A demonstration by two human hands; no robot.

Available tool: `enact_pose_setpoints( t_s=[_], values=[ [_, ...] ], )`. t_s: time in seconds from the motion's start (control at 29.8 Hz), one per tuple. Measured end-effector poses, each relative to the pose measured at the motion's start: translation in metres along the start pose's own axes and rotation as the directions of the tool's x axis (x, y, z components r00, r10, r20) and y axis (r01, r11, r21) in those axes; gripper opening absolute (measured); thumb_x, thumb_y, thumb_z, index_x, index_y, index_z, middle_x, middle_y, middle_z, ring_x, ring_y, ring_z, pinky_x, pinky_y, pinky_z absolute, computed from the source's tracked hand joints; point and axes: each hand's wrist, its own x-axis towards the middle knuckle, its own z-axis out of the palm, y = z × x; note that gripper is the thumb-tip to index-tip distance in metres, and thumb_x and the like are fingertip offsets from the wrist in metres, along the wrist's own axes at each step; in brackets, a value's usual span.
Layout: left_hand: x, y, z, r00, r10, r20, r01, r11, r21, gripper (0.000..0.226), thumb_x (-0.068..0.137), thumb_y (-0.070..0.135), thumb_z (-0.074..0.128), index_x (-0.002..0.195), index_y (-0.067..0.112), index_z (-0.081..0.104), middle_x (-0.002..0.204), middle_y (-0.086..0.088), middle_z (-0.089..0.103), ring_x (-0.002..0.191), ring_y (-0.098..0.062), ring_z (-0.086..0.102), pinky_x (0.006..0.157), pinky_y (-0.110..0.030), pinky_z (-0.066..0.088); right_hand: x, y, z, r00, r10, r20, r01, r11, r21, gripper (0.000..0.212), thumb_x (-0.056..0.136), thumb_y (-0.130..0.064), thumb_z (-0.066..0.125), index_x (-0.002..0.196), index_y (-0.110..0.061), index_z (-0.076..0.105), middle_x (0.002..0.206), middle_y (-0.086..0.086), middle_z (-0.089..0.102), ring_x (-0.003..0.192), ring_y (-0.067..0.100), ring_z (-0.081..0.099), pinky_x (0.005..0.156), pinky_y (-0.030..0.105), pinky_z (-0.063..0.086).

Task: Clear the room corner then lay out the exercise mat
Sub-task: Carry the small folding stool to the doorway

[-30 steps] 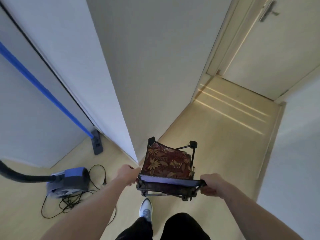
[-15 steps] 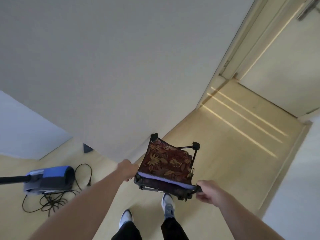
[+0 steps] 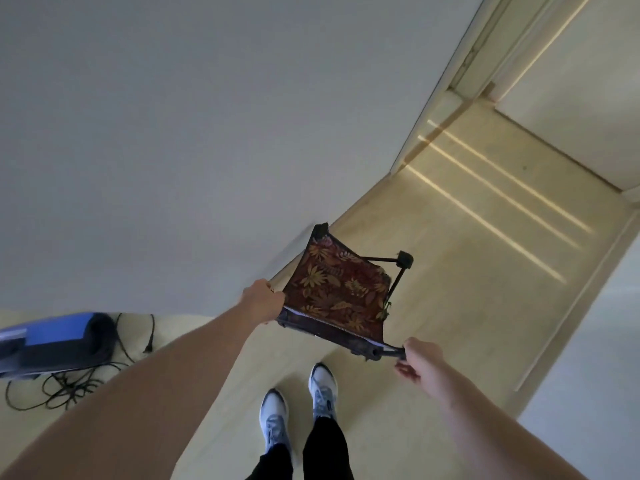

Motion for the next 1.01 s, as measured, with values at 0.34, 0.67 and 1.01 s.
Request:
enact_pose_setpoints(
  t_s=[0.34,0.67,1.01],
  values=[
    [0.073,0.040,0.021,0.998,0.050,0.034,-0.043,0.982,-0.187,0.055,0.097,0.023,0.053,0.150,0.022,0.037,0.118,-0.020,0.060,0.079,-0.030,0.058,0.061,-0.031,0.050,0.044,-0.004,0.027,0.996,-0.019,0.091,0.010,0.995,0.098,0.018,0.101,-0.003,0.046,0.084,-0.008,0.051,0.083,0.013,0.056,0.067,0.024,0.059,0.064,0.034,0.057],
    [0.053,0.017,0.023,0.976,0.196,0.100,-0.190,0.979,-0.068,0.061,0.099,0.018,0.050,0.156,0.024,0.027,0.135,-0.016,0.058,0.098,-0.029,0.060,0.083,-0.045,0.057,0.043,0.016,0.036,0.989,-0.144,-0.045,0.134,0.975,-0.175,0.049,0.100,-0.018,0.046,0.148,-0.013,0.041,0.131,0.021,0.059,0.106,0.040,0.064,0.076,0.046,0.060],
    [-0.086,-0.051,-0.016,0.975,0.149,0.165,-0.159,0.986,0.051,0.050,0.095,0.033,0.059,0.143,0.022,0.050,0.140,0.002,0.054,0.123,-0.019,0.052,0.100,-0.028,0.043,-0.105,0.009,0.034,0.860,-0.368,0.353,0.510,0.612,-0.604,0.058,0.097,-0.017,0.049,0.153,-0.024,0.038,0.152,0.005,0.050,0.107,0.021,0.063,0.085,0.033,0.055]
  ],
)
